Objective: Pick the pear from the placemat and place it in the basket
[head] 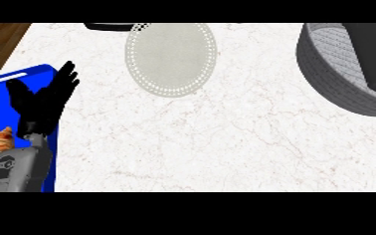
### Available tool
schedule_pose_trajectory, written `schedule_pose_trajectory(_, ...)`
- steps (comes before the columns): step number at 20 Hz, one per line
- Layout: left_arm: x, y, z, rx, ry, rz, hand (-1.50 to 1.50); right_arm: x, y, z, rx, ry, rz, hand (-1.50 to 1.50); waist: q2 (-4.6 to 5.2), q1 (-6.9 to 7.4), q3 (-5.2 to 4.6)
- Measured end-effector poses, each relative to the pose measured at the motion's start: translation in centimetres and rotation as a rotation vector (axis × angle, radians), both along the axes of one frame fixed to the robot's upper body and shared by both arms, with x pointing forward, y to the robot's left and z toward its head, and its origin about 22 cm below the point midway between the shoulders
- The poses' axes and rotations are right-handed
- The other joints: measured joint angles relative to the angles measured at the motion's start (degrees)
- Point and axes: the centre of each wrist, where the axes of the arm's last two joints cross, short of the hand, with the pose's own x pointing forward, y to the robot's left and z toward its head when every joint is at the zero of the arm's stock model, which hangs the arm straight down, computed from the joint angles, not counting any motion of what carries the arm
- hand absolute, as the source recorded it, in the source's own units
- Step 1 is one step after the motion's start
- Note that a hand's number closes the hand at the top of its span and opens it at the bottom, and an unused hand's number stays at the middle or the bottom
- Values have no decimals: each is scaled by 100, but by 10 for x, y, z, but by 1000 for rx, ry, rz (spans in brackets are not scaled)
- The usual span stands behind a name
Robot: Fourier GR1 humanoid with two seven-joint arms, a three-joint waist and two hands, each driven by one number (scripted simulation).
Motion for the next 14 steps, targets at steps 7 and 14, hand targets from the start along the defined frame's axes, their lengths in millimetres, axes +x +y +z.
schedule_pose_trajectory(7, -4, 0, 3, 2, -6, 2, 0, -8, -40, -41, 29, -20, 0, 150, 1, 16, 2)
schedule_pose_trajectory(14, -6, -8, -1, 2, -8, -8, 0, -17, -77, -63, 61, -75, -116, -150, 21, 54, 1)
